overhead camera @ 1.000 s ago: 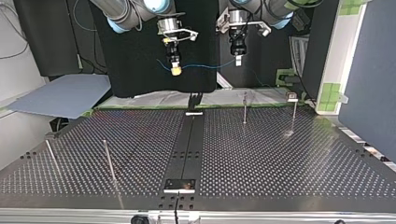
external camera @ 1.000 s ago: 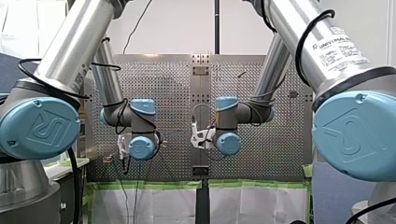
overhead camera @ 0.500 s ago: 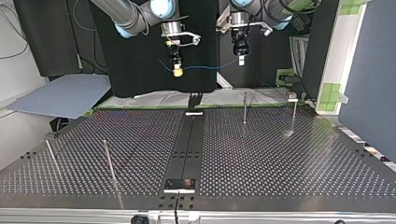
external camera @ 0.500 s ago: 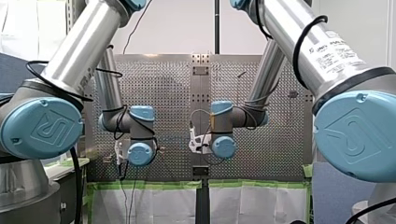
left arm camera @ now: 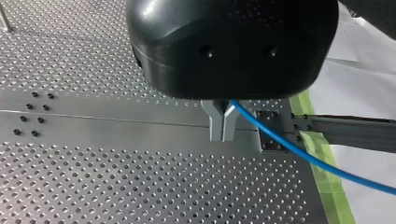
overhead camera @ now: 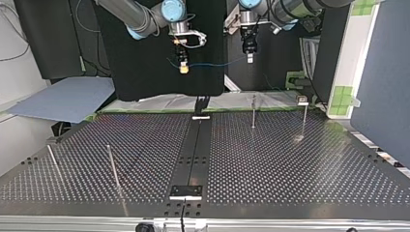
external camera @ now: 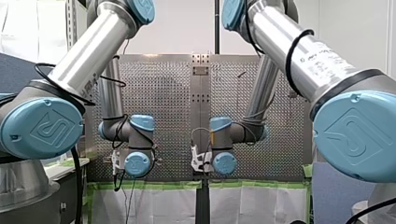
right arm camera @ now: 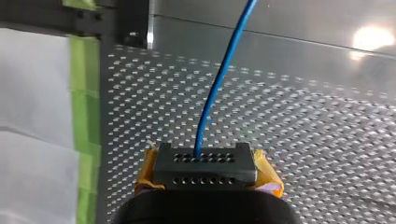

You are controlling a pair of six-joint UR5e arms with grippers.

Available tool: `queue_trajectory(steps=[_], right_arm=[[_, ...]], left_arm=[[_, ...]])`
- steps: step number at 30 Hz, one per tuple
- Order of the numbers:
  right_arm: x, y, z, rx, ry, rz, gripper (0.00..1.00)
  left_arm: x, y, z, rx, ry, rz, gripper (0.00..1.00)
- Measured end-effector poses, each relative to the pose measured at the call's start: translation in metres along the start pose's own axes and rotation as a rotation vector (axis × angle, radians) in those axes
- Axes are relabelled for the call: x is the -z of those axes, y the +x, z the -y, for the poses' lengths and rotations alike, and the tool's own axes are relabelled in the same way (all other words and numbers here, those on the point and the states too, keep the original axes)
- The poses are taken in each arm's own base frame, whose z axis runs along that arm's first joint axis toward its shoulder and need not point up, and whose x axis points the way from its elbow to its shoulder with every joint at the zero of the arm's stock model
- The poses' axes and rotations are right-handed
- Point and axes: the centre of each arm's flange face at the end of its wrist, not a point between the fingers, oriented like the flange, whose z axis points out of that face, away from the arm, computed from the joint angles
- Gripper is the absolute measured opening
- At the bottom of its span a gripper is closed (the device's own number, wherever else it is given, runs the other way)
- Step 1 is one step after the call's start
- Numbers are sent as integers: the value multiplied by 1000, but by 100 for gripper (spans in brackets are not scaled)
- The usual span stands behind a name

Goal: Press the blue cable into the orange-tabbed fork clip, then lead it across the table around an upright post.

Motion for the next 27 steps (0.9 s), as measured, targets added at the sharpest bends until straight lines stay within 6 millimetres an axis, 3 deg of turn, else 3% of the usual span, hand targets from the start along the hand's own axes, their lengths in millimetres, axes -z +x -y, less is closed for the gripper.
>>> queue_trajectory(steps=[3, 6, 18, 27], right_arm=[[-2, -11, -1, 8, 0, 18, 0], [-9, -5, -1, 4, -3, 15, 0], [-50, 69, 8, -94, 54, -122, 0], [-77, 61, 24, -113, 128, -150, 0]], left_arm=[[-5, 2, -1, 8, -6, 5, 0], [-10, -4, 0, 34, -11, 31, 0], [-31, -37, -11, 142, -21, 64, 0], [-51, -39, -26, 158, -20, 69, 0]])
